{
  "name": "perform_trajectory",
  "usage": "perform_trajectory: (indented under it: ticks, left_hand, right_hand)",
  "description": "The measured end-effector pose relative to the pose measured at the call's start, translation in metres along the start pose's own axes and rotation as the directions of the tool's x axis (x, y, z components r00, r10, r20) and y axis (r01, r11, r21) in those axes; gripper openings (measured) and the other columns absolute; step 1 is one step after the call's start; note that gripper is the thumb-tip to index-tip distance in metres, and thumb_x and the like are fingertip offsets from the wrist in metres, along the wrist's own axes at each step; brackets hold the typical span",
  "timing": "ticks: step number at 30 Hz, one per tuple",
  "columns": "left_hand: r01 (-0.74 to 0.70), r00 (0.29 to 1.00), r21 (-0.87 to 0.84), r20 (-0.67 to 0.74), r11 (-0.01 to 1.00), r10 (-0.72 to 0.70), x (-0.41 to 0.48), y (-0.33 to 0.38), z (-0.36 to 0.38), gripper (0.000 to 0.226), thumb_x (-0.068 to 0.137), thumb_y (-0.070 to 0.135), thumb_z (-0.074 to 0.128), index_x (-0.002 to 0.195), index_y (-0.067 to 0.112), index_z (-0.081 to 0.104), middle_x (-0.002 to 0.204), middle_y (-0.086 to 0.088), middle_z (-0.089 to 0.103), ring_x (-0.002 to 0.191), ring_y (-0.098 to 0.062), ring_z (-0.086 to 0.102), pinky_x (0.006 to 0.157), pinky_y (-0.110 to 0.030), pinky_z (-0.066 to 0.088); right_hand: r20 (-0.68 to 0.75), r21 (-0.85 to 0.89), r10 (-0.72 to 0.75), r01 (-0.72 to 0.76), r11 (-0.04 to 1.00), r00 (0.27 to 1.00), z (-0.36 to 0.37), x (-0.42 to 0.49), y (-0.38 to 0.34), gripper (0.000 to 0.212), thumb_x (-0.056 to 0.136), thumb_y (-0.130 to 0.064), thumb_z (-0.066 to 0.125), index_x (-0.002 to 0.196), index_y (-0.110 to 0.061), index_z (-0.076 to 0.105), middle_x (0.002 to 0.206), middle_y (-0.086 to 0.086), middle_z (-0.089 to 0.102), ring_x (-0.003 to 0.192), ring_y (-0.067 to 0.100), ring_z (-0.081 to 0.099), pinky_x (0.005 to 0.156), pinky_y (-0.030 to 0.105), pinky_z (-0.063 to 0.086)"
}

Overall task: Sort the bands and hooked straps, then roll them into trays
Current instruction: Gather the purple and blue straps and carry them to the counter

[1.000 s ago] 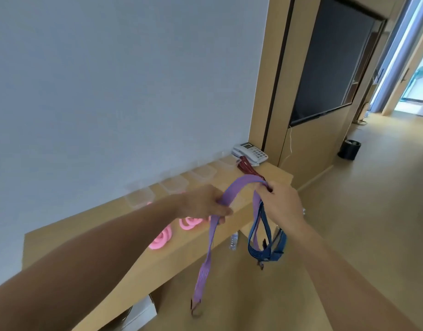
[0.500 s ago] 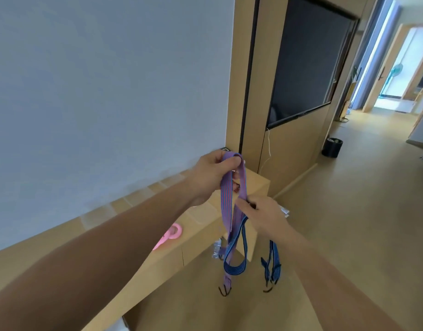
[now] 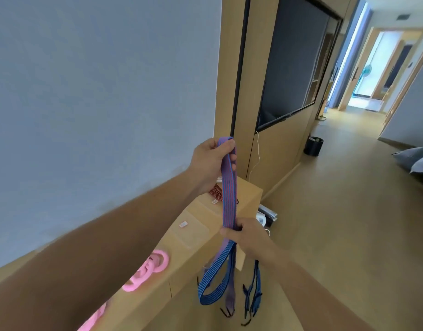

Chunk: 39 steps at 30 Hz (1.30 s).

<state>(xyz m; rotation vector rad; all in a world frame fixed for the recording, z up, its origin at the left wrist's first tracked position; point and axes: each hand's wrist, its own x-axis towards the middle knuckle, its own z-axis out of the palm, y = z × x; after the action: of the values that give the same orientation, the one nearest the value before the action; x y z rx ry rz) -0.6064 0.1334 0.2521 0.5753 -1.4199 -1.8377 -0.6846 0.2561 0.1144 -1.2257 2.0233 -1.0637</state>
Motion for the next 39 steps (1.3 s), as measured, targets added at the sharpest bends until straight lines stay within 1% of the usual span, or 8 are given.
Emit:
perform_trajectory:
  ticks: [7,11,15,22,25,28,35,39]
  left_hand:
    - [-0.005,0.995,0.194,-0.101,0.981,0.025,0.066,-0.014,-0.049,0.015,0.092,0.02,0.067,0.082,0.01,0.061,0.065,0.0,0.063,0.057,-0.014,0.058,0.066,-0.037,0.052]
    - [0.239,0.964,0.515,-0.021,0.823,-0.266,0.08,-0.03,-0.075,0.035,0.085,0.049,0.068,0.091,0.015,0.063,0.09,0.0,0.059,0.08,-0.017,0.056,0.071,-0.032,0.043]
    - [0.281,0.802,0.626,0.264,0.728,-0.536,0.077,-0.049,-0.072,0.035,0.09,0.048,0.061,0.1,0.016,0.073,0.104,-0.005,0.075,0.093,-0.017,0.068,0.082,-0.034,0.047]
    - [0.296,0.908,0.383,0.172,0.875,-0.382,0.1,-0.071,-0.037,0.008,0.091,0.009,0.063,0.084,0.007,0.063,0.084,-0.012,0.065,0.078,-0.022,0.06,0.08,-0.039,0.05]
    - [0.296,0.936,0.205,0.131,0.933,-0.325,0.119,-0.066,-0.021,0.019,0.094,0.01,0.06,0.108,-0.001,0.068,0.096,-0.014,0.069,0.079,-0.021,0.066,0.076,-0.034,0.055]
    - [0.241,0.966,0.129,0.064,0.962,-0.251,0.139,-0.058,-0.004,0.011,0.093,0.004,0.06,0.096,-0.004,0.068,0.088,-0.017,0.071,0.072,-0.024,0.07,0.065,-0.032,0.06]
    - [0.171,0.975,0.505,-0.208,0.846,-0.073,0.176,-0.061,0.01,0.018,0.085,0.015,0.073,0.077,0.009,0.059,0.08,-0.014,0.069,0.062,-0.018,0.064,0.061,-0.032,0.054]
    - [0.069,0.997,0.519,-0.003,0.852,-0.079,0.173,-0.077,0.026,0.028,0.088,0.031,0.067,0.113,0.018,0.064,0.117,0.0,0.067,0.102,-0.016,0.061,0.087,-0.03,0.047]
  right_hand:
    - [0.018,-0.105,0.078,-0.076,0.992,0.997,-0.016,0.046,-0.011,0.038,0.089,-0.032,0.068,0.059,-0.02,0.047,0.047,-0.014,0.037,0.043,0.005,0.034,0.048,0.02,0.028]
    - [-0.093,0.054,0.007,-0.002,0.999,0.996,-0.032,0.072,-0.036,0.042,0.086,-0.035,0.071,0.071,0.002,0.058,0.057,-0.001,0.044,0.052,0.012,0.037,0.05,0.021,0.028]
    - [-0.032,0.015,0.049,-0.048,0.999,0.998,-0.044,0.091,-0.041,0.03,0.086,-0.027,0.072,0.078,0.001,0.066,0.065,0.003,0.051,0.06,0.015,0.046,0.058,0.027,0.035]
    - [-0.022,0.188,0.1,-0.094,0.978,0.995,-0.053,0.117,-0.015,0.033,0.088,-0.03,0.072,0.091,0.002,0.072,0.066,0.013,0.043,0.048,0.015,0.027,0.044,0.025,0.021]
    - [-0.009,0.179,0.062,-0.059,0.982,0.998,-0.056,0.125,-0.001,0.026,0.088,-0.033,0.072,0.084,-0.008,0.078,0.049,-0.008,0.052,0.04,0.004,0.035,0.042,0.015,0.026]
    - [0.0,0.254,0.02,-0.019,0.967,1.0,-0.065,0.135,0.01,0.022,0.09,-0.031,0.07,0.078,-0.015,0.077,0.041,-0.015,0.048,0.035,0.001,0.039,0.04,0.009,0.026]
    - [0.06,-0.006,-0.234,0.235,0.972,0.97,-0.135,0.177,0.008,0.021,0.09,-0.039,0.068,0.073,-0.027,0.073,0.054,-0.013,0.058,0.05,0.004,0.045,0.052,0.021,0.035]
    - [0.161,-0.019,-0.342,0.349,0.937,0.926,-0.173,0.193,0.004,0.03,0.09,-0.034,0.069,0.064,-0.049,0.068,0.057,-0.022,0.059,0.052,-0.002,0.047,0.054,0.014,0.036]
